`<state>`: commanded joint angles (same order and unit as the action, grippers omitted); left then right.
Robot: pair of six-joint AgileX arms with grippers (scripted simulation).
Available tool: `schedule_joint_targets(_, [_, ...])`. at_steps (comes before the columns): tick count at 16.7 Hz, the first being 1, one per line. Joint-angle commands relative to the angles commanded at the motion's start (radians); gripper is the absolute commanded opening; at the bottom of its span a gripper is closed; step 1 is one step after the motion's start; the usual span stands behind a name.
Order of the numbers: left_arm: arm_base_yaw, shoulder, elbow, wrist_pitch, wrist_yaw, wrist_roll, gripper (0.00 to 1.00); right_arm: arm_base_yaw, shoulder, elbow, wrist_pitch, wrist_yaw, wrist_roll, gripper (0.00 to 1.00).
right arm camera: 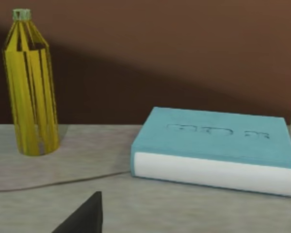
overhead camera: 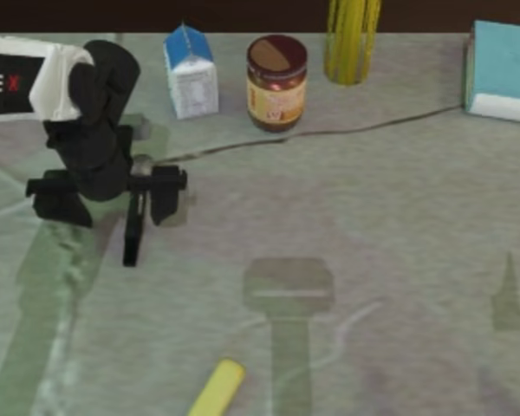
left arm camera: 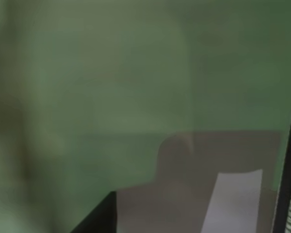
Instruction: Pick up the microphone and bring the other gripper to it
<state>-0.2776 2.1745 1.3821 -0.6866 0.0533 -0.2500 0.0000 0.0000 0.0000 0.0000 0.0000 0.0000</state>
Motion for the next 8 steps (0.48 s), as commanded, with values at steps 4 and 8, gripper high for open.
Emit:
schedule_joint_targets(4, [0.0, 0.0, 0.0, 0.0, 0.0, 0.0, 0.4, 0.0, 0.0, 0.0, 0.0, 0.0, 0.0, 1.0])
schedule_joint_targets(8, [0.0, 0.0, 0.0, 0.0, 0.0, 0.0, 0.1, 0.0, 0.0, 0.0, 0.0, 0.0, 0.0, 1.0])
